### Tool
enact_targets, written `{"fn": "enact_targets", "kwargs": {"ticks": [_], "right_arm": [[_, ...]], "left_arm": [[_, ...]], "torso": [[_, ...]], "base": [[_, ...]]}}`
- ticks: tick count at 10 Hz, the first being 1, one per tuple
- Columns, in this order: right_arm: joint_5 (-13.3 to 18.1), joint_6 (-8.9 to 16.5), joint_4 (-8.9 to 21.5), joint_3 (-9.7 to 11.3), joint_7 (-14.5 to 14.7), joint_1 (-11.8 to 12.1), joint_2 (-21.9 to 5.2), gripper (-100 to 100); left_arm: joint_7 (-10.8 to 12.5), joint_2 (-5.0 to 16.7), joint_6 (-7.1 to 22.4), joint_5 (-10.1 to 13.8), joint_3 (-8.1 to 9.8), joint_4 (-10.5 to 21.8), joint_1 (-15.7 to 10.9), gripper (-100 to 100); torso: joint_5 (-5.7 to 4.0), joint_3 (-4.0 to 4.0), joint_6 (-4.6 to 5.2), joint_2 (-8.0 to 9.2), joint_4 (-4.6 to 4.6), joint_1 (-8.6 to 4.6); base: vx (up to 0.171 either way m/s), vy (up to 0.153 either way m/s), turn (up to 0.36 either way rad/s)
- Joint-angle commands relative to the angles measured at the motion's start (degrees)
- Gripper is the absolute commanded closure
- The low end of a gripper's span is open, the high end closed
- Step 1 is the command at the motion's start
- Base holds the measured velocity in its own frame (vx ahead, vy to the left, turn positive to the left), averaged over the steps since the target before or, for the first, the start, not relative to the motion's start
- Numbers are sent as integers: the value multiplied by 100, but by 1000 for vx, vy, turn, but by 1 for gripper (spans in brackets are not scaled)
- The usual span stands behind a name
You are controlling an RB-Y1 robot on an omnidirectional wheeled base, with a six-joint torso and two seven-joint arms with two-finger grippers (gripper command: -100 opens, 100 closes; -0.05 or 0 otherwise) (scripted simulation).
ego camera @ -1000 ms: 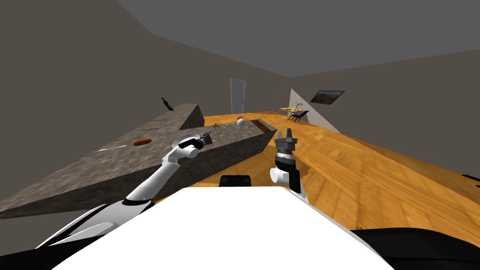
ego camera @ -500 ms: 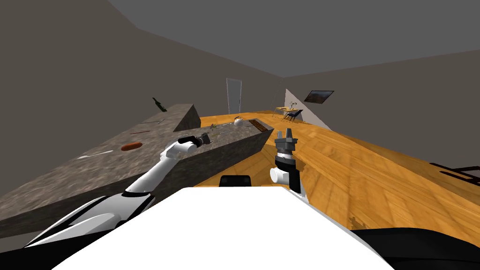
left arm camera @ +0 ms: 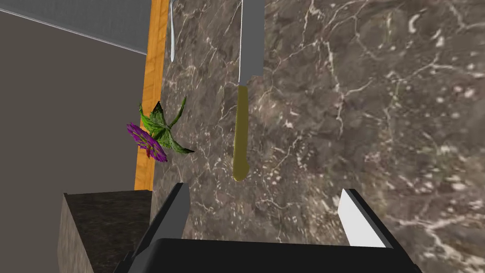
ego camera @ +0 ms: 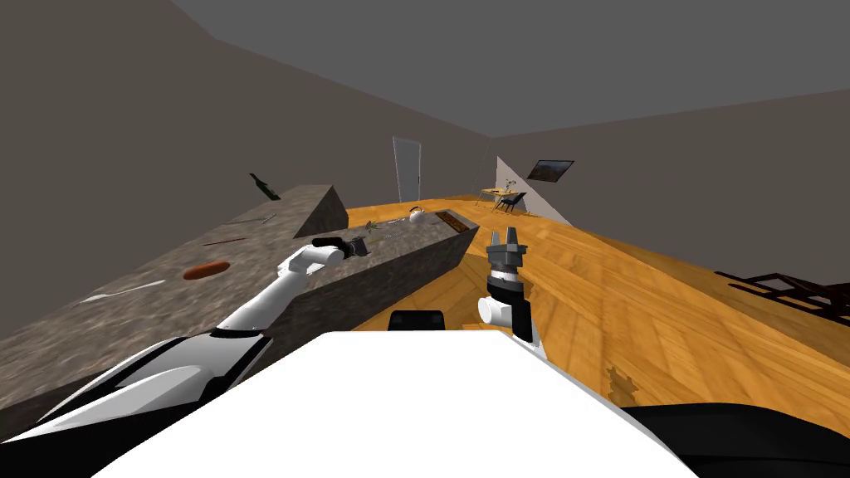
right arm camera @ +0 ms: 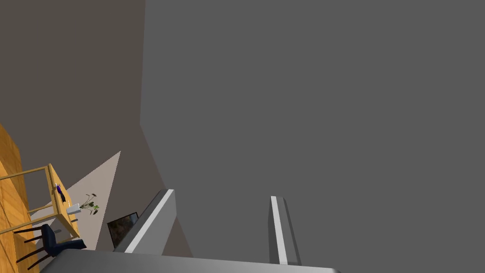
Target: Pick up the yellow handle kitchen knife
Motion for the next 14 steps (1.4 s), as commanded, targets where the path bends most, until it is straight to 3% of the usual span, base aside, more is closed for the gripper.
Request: {"fn": "enact_targets", "kwargs": {"ticks": [1, 2, 3, 5, 8, 9, 10, 14], "right_arm": [[0, 0, 0, 0, 0, 0, 0, 0], [0, 0, 0, 0, 0, -1, 0, 0], [0, 0, 0, 0, 0, 0, 0, 0], [0, 0, 0, 0, 0, 0, 0, 0], [0, 0, 0, 0, 0, 0, 0, 0], [0, 0, 0, 0, 0, 0, 0, 0], [0, 0, 0, 0, 0, 0, 0, 0], [0, 0, 0, 0, 0, 0, 0, 0]], "left_arm": [[36, 153, 286, 194, 26, 286, -225, -100], [36, 153, 426, 194, 26, 406, -225, -100], [91, 276, 612, 326, 65, 605, -389, -100], [91, 276, 836, 326, 65, 697, -389, -100], [179, 492, 1354, 564, 146, 1271, -683, -100], [179, 492, 1516, 564, 146, 1280, -683, -100], [212, 585, 1680, 668, 189, 1524, -812, -100], [260, 739, 2371, 849, 272, 2007, -1032, -100]], "torso": [[0, 0, 0, 0, 0, 0], [-1, -1, 5, -2, 0, -3], [-1, 0, 0, 0, 0, -2], [0, -2, -1, -4, -1, -1], [0, -1, 0, -2, 0, 0], [-1, -4, 3, -7, -1, -2], [0, -3, -1, -5, -1, -2], [0, -3, -1, -5, -1, -2]], "base": [[33, -11, -179], [30, -5, -108], [46, -8, -207], [30, 0, -44], [43, -1, -170], [46, -2, -105], [55, -3, -243], [52, 2, -145]]}}
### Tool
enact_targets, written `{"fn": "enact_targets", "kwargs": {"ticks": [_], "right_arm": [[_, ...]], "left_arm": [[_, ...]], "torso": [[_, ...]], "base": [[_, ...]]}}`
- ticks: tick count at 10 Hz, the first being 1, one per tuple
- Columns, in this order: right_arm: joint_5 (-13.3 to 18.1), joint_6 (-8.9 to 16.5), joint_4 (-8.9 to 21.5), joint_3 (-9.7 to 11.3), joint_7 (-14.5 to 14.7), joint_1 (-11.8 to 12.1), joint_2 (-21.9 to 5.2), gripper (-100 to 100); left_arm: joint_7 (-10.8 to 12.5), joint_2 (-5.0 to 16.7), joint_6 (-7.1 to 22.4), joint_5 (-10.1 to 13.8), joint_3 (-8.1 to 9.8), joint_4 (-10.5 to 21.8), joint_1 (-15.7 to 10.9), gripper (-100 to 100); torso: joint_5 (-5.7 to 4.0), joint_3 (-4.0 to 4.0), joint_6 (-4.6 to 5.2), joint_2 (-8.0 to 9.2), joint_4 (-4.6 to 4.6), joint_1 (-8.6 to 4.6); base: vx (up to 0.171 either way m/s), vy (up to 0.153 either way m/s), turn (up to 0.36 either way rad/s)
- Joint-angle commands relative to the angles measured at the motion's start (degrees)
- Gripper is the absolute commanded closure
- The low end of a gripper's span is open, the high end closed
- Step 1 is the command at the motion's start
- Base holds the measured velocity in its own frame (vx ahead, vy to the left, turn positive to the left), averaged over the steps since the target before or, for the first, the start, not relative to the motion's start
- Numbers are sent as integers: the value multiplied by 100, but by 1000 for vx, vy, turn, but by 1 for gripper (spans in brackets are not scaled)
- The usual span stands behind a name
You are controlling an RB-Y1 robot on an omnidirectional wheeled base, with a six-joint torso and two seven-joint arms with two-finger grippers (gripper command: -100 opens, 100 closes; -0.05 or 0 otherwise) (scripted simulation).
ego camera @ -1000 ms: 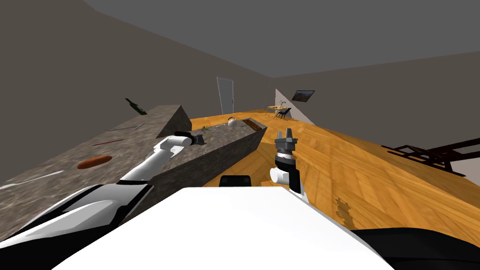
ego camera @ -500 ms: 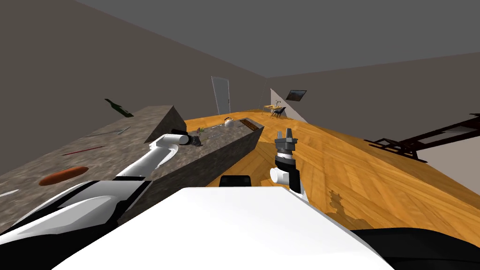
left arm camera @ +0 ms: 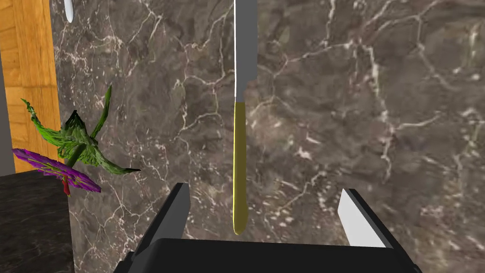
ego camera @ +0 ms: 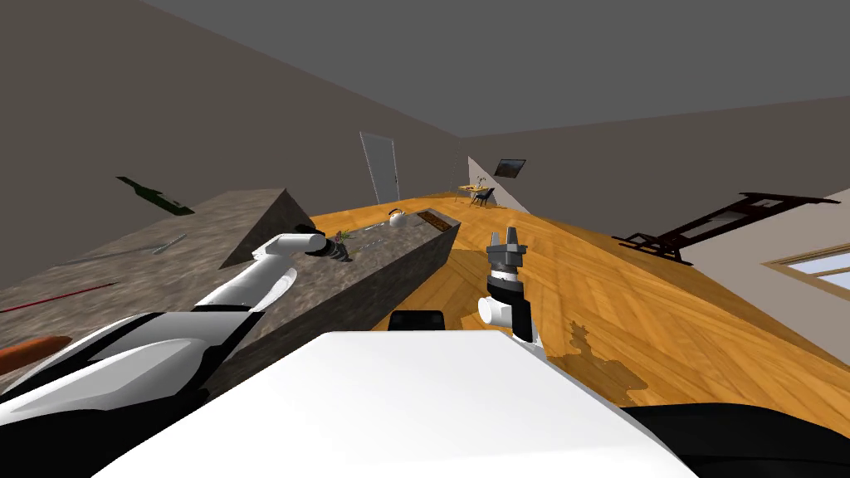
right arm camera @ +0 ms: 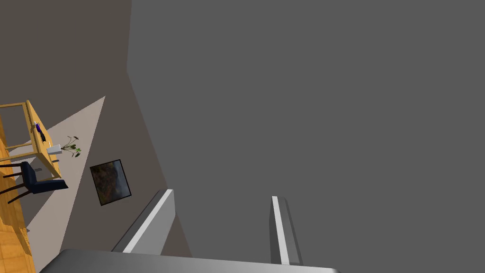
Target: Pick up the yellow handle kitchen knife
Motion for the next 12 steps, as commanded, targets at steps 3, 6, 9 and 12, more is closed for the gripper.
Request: {"fn": "enact_targets", "kwargs": {"ticks": [3, 6, 9, 12], "right_arm": [[0, 0, 0, 0, 0, 0, 0, 0], [0, 0, 0, -1, 0, 1, 0, 0], [0, 0, 0, -1, 0, 1, 0, 0], [0, 0, 0, -1, 0, 1, 0, 0]], "left_arm": [[46, 91, 494, 108, 59, 459, -122, -100], [62, 179, 977, 235, 134, 947, -267, -100], [61, 230, 1405, 330, 201, 1398, -371, -100], [49, 253, 1728, 393, 262, 1758, -442, -100]], "torso": [[1, 0, 0, 0, 0, 2], [1, 1, -7, 2, 0, 2], [2, -3, -7, -4, -2, 5], [2, -1, -8, -1, -1, 4]], "base": [[56, 6, -149], [58, 5, -144], [73, 13, -178], [62, 16, -142]]}}
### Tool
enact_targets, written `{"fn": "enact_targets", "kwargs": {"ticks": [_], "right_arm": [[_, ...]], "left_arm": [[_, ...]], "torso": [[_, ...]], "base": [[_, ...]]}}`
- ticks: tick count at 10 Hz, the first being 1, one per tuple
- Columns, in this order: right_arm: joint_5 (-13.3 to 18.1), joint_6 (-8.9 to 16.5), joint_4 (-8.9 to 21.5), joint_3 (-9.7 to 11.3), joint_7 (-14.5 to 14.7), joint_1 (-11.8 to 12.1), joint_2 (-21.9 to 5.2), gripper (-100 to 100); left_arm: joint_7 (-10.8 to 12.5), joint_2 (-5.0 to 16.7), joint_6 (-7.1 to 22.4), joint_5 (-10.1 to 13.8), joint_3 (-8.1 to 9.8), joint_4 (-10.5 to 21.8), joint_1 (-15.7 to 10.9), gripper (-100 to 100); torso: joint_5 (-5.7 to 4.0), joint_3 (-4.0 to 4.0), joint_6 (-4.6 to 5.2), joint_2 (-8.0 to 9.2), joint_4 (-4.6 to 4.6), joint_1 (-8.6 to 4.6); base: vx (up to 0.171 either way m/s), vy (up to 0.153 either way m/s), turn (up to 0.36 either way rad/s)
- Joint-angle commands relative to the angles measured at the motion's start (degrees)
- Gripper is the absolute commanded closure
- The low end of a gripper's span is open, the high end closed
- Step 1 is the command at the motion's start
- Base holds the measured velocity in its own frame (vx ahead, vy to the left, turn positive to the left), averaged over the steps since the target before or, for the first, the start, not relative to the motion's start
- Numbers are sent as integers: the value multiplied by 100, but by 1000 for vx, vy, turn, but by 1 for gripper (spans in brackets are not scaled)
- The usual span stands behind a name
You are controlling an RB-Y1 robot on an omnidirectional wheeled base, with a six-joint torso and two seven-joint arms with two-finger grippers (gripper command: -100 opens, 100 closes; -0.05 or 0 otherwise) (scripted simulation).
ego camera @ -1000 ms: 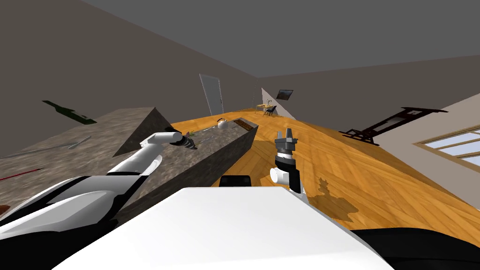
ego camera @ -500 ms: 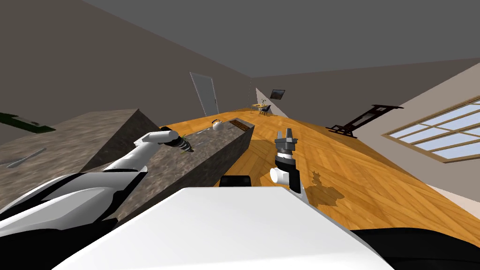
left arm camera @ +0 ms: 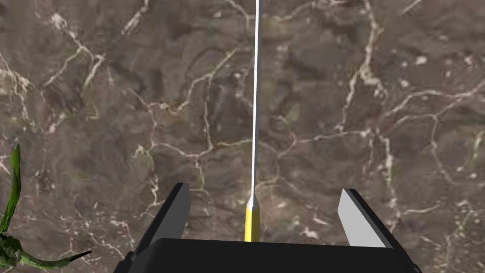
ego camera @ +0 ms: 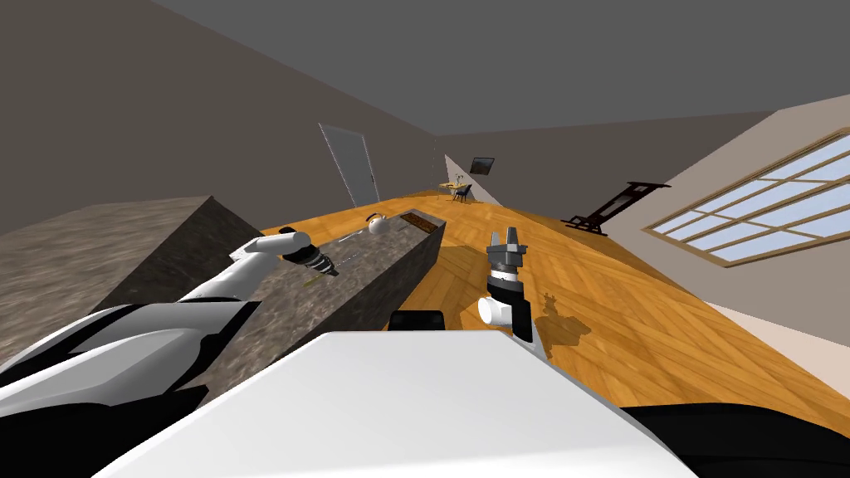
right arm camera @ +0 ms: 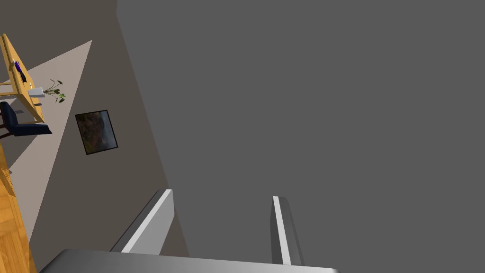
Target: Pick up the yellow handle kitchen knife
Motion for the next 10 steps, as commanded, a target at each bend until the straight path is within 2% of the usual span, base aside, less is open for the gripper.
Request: {"fn": "enact_targets", "kwargs": {"ticks": [1, 2, 4, 5, 6, 7, 8, 9, 10], "right_arm": [[0, 0, 0, 0, 0, 0, 0, 0], [0, 0, 0, 0, 0, 0, 0, 0], [0, 0, 0, 0, 0, 0, 0, 0], [0, 0, 0, 0, 0, 0, 0, 0], [0, 0, 0, 0, 0, 0, 0, 0], [0, 0, 0, 0, 0, 0, 0, 0], [0, 0, 0, 0, 0, 0, 0, 0], [0, 0, 0, 0, 0, 0, 0, 0], [0, 0, 0, 0, 0, 0, 0, 0]], "left_arm": [[-20, 6, 208, 34, 39, 252, -48, -100], [-20, 6, 208, 34, 39, 252, -48, -100], [-42, 5, 431, 65, 94, 523, -92, -100], [-64, 10, 332, 56, 74, 489, -98, -100], [-76, 11, 353, 59, 77, 512, -103, 0], [-142, -138, 163, -30, 85, 627, -49, -100], [-164, -187, 100, -59, 88, 666, -31, -100], [-114, -160, 174, -45, 73, 614, -61, -100], [-115, -169, 153, -51, 73, 617, -56, 100]], "torso": [[0, 0, 0, 0, 0, 0], [0, 0, 1, 0, 0, 1], [0, 1, -2, 1, 0, -2], [0, 0, -2, 1, 0, -2], [-1, 8, -5, 14, 3, -5], [-2, 11, -5, 19, 4, -6], [0, 11, -5, 20, 4, -6], [-1, 12, -5, 20, 4, -6], [-2, 12, -5, 21, 5, -6]], "base": [[50, 18, -200], [47, 17, -59], [50, 9, -113], [0, 0, 0], [0, 0, 0], [0, 0, 0], [0, 0, 0], [0, 0, 0], [0, 0, 0]]}}
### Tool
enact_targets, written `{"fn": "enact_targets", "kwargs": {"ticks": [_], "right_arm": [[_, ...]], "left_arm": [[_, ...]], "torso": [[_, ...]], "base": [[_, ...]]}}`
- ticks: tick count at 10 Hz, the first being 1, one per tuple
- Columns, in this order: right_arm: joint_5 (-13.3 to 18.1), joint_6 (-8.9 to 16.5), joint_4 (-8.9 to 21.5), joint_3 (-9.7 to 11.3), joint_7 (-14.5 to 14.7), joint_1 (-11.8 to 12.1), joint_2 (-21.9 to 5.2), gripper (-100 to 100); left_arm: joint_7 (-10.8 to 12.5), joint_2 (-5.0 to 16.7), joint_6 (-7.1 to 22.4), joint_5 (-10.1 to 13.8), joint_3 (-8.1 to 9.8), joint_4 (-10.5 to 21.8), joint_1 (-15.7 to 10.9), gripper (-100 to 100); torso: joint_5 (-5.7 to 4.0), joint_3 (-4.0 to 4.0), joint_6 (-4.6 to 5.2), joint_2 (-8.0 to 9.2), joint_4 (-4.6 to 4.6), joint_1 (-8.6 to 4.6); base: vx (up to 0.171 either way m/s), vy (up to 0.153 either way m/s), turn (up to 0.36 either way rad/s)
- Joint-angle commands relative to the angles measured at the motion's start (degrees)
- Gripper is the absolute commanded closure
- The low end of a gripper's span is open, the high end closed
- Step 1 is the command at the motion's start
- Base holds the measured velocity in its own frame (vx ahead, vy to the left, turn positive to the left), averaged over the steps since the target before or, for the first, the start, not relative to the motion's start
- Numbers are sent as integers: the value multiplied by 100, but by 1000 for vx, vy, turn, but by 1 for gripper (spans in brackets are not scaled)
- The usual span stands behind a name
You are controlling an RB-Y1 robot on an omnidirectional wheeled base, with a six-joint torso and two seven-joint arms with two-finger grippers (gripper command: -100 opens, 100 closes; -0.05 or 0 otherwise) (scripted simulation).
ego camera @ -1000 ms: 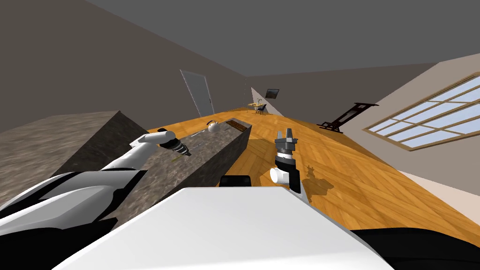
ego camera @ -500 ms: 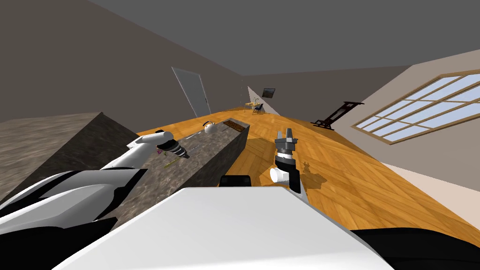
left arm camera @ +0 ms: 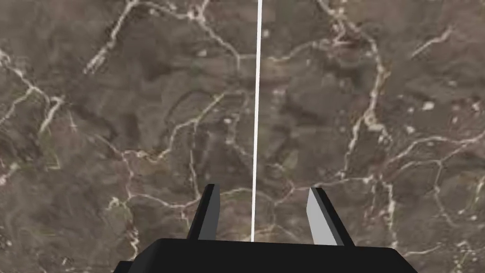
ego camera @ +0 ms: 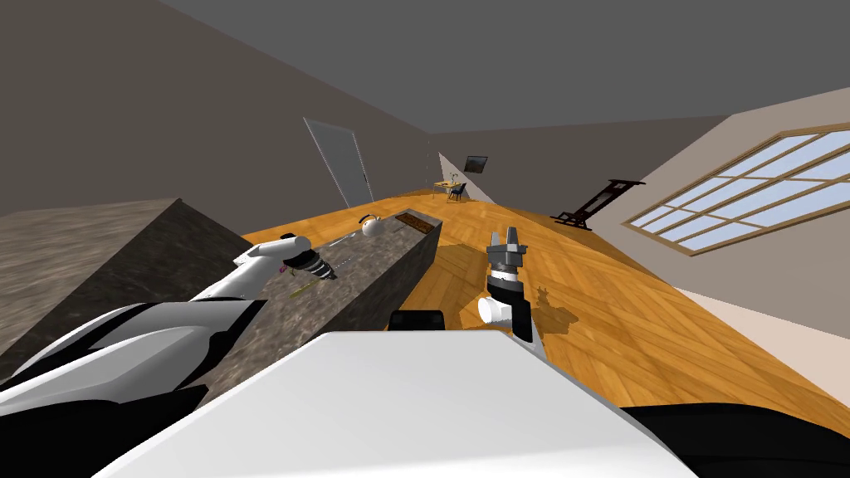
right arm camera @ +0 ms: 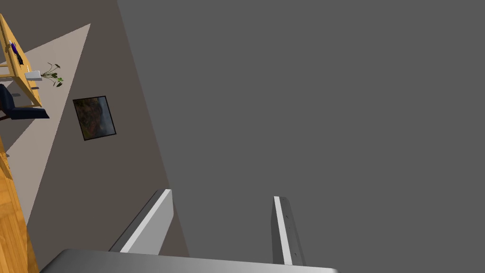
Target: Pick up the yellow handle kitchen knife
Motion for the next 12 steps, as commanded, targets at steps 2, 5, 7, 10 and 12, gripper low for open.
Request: {"fn": "enact_targets", "kwargs": {"ticks": [2, 5, 7, 10, 12], "right_arm": [[0, 0, 0, 0, 0, 0, 0, 0], [0, 0, 0, 0, 0, 0, 0, 0], [0, 0, 0, 0, 0, 1, 0, 0], [0, 0, 0, 1, 0, 1, 1, 0], [0, 0, 0, 0, 0, 1, 0, 0]], "left_arm": [[1, 1, 4, 3, 2, 2, -1, 100], [0, 16, 0, 0, 9, -9, -15, 0], [81, 109, 101, 109, 176, -372, -154, -100], [208, 60, 257, 246, 318, -840, -155, -100], [282, 26, 366, 331, 380, -1090, -143, -100]], "torso": [[1, 1, 0, 3, 0, -4], [22, -12, 0, -9, -14, 17], [20, -17, -1, -19, -15, 10], [13, -38, 3, -54, -24, -20], [18, -29, 1, -39, -22, -2]], "base": [[0, 0, 0], [0, 0, 0], [46, -40, 75], [98, -83, 86], [46, -46, 56]]}}
